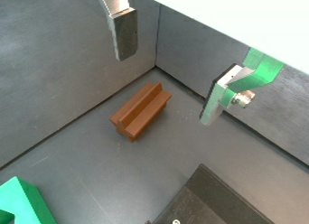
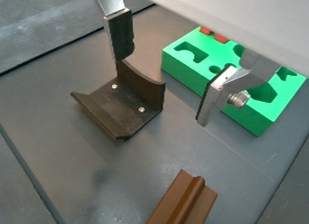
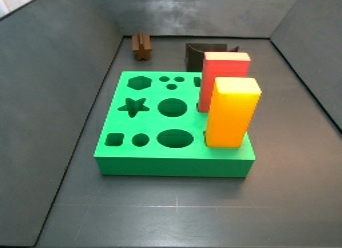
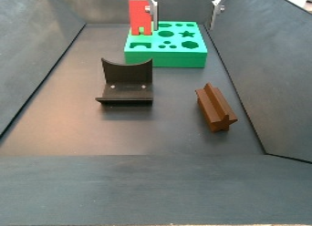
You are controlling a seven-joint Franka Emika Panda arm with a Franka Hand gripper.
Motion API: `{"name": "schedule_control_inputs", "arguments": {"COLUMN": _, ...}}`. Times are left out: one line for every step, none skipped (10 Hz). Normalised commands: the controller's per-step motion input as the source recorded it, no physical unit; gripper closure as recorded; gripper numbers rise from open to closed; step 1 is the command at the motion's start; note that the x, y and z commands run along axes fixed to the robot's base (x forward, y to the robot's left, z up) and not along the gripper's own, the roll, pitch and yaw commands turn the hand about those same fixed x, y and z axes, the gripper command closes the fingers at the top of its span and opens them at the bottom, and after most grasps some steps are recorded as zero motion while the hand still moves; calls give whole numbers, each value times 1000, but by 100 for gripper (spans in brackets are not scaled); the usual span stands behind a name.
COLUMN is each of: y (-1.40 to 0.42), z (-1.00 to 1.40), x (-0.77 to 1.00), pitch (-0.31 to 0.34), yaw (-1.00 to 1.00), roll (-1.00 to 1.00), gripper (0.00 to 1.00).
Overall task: Pick up the star object. Move up. Place the star object on the fixture. Regrasp the star object. Move to above the board. Insert the star object.
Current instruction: Pick up the star object.
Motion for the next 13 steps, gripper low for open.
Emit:
{"name": "schedule_control_inputs", "arguments": {"y": 0, "z": -191, "x": 0, "pitch": 0, "yaw": 37, "roll": 23, "gripper": 0}}
{"name": "schedule_control_inputs", "arguments": {"y": 3, "z": -631, "x": -11, "pitch": -40, "yaw": 94, "roll": -61, "gripper": 0}}
{"name": "schedule_control_inputs", "arguments": {"y": 51, "z": -740, "x": -77, "pitch": -69, "yaw": 146, "roll": -130, "gripper": 0}}
{"name": "schedule_control_inputs", "arguments": {"y": 14, "z": -620, "x": -9, "pitch": -61, "yaw": 200, "roll": -161, "gripper": 0}}
{"name": "schedule_control_inputs", "arguments": {"y": 63, "z": -586, "x": 51, "pitch": -17, "yaw": 340, "roll": -177, "gripper": 0}}
{"name": "schedule_control_inputs", "arguments": {"y": 109, "z": -546, "x": 43, "pitch": -10, "yaw": 463, "roll": -177, "gripper": 0}}
{"name": "schedule_control_inputs", "arguments": {"y": 177, "z": -446, "x": 11, "pitch": -33, "yaw": 451, "roll": -233, "gripper": 0}}
{"name": "schedule_control_inputs", "arguments": {"y": 197, "z": -403, "x": 69, "pitch": -14, "yaw": 351, "roll": -214, "gripper": 0}}
{"name": "schedule_control_inputs", "arguments": {"y": 217, "z": -429, "x": -151, "pitch": -59, "yaw": 83, "roll": -151, "gripper": 0}}
{"name": "schedule_control_inputs", "arguments": {"y": 211, "z": -406, "x": -169, "pitch": -37, "yaw": 0, "roll": -94, "gripper": 0}}
{"name": "schedule_control_inputs", "arguments": {"y": 246, "z": -260, "x": -131, "pitch": 0, "yaw": 0, "roll": -26, "gripper": 0}}
{"name": "schedule_control_inputs", "arguments": {"y": 126, "z": -189, "x": -214, "pitch": 0, "yaw": -14, "roll": 0, "gripper": 0}}
{"name": "schedule_control_inputs", "arguments": {"y": 186, "z": -260, "x": -354, "pitch": 0, "yaw": -106, "roll": 16, "gripper": 0}}
